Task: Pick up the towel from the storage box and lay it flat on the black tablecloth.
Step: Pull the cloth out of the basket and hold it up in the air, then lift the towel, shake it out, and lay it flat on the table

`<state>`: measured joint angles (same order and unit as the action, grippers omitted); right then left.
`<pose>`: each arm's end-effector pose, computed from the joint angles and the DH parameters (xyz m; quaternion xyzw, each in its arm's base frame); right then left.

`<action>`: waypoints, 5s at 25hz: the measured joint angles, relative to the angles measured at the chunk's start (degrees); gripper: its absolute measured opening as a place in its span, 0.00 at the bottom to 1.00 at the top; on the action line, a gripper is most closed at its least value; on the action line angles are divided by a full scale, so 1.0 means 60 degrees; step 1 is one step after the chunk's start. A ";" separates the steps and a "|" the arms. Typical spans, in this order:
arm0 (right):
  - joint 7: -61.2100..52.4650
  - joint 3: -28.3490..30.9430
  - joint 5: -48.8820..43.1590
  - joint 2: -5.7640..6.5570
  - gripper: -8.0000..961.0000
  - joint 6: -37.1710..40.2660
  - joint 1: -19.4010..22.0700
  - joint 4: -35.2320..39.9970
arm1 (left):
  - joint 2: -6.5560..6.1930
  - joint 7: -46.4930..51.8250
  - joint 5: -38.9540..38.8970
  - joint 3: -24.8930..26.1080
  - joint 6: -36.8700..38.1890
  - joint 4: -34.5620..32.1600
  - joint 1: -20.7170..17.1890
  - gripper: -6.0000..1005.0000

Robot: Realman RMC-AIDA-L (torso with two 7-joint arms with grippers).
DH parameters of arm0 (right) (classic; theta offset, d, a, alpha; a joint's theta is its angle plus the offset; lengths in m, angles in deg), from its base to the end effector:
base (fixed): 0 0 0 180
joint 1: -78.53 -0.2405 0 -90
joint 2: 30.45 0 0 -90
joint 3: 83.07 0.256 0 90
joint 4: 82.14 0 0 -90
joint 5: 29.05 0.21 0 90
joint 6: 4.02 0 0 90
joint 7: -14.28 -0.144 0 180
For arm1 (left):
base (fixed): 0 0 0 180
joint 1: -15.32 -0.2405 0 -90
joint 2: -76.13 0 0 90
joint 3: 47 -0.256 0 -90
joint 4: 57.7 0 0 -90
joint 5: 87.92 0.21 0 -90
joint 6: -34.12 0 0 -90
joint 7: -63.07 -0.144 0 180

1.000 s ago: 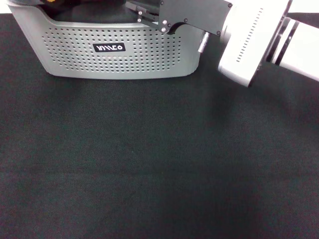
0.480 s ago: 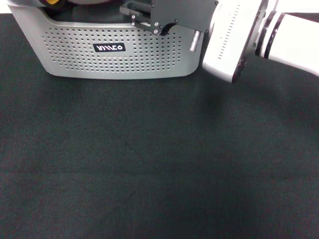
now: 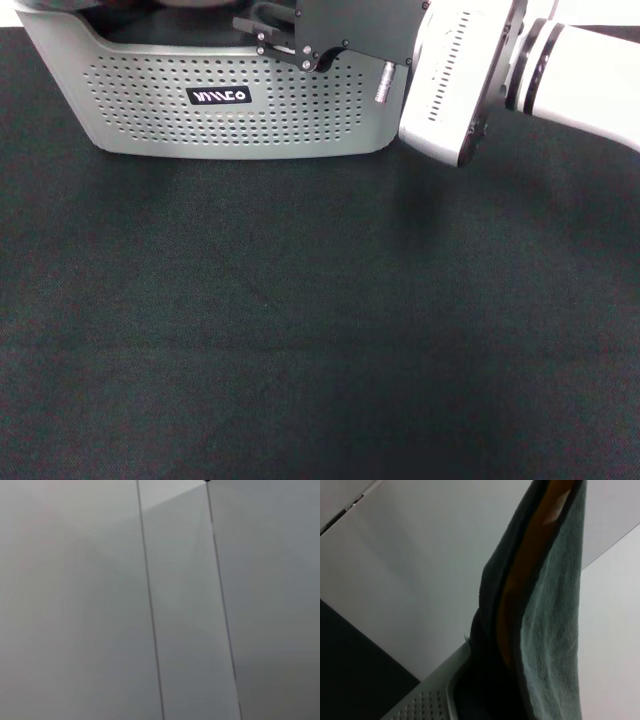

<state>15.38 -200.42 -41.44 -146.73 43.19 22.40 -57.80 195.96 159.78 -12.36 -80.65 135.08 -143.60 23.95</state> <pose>0.0625 0.4265 -0.0872 -0.8520 -0.3172 0.2257 0.3501 -0.2064 0.2501 0.1917 -0.8511 -0.0466 -0.4031 0.3331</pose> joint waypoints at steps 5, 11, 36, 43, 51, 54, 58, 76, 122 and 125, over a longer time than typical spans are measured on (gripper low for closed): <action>0.0020 0.0026 0.0005 0.0000 0.58 -0.0002 -0.0027 0.0004 | -0.0005 -0.0007 -0.0331 0.0040 0.0393 0.0057 0.0026 0.03; 0.0023 0.0058 0.0019 0.0000 0.55 0.0020 -0.0055 0.0010 | -0.0006 -0.0005 -0.0513 0.0054 0.0511 0.0117 -0.0011 0.03; 0.0024 -0.0170 0.0012 0.0000 0.16 0.0276 0.0054 0.0147 | -0.0006 0.0047 -0.0484 0.0006 0.0547 0.0152 -0.0063 0.02; -0.0018 -0.0292 0.0024 0.0001 0.03 0.0145 0.0114 0.0291 | -0.0006 0.0050 -0.0460 0.0027 0.0616 0.0219 -0.0060 0.02; -0.0275 -0.0204 0.0034 -0.0001 0.02 0.0136 0.0981 0.1042 | -0.0164 0.0050 -0.0373 0.0001 0.0738 0.0512 -0.0056 0.02; -0.0984 -0.0299 -0.0092 0.0039 0.02 0.0204 0.1789 0.1981 | -0.0450 0.0110 -0.0370 0.0012 0.1205 0.0784 -0.0103 0.02; -0.2335 -0.0327 -0.0948 0.0144 0.02 0.0444 0.3196 0.3562 | -0.0904 0.0377 -0.0003 -0.0044 0.2146 0.1008 -0.0104 0.02; -0.9162 0.2753 -0.6267 0.0386 0.02 0.6035 0.8668 0.6949 | -0.2579 0.0888 -0.0698 -0.2595 0.2627 0.0858 -0.0262 0.02; -1.3876 0.6038 -0.8897 0.0279 0.02 0.8753 0.7942 0.5091 | -0.3579 0.1380 0.1405 -0.3632 0.2630 0.3522 0.0982 0.02; -1.3763 0.6094 -0.9087 0.0279 0.02 0.7810 0.7236 0.4321 | -0.3094 0.0949 0.3491 -0.2297 0.2608 0.4551 0.1943 0.03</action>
<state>-67.20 -163.86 -95.96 -145.06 90.05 65.82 -31.87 177.40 165.47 8.59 -94.43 150.73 -116.29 35.61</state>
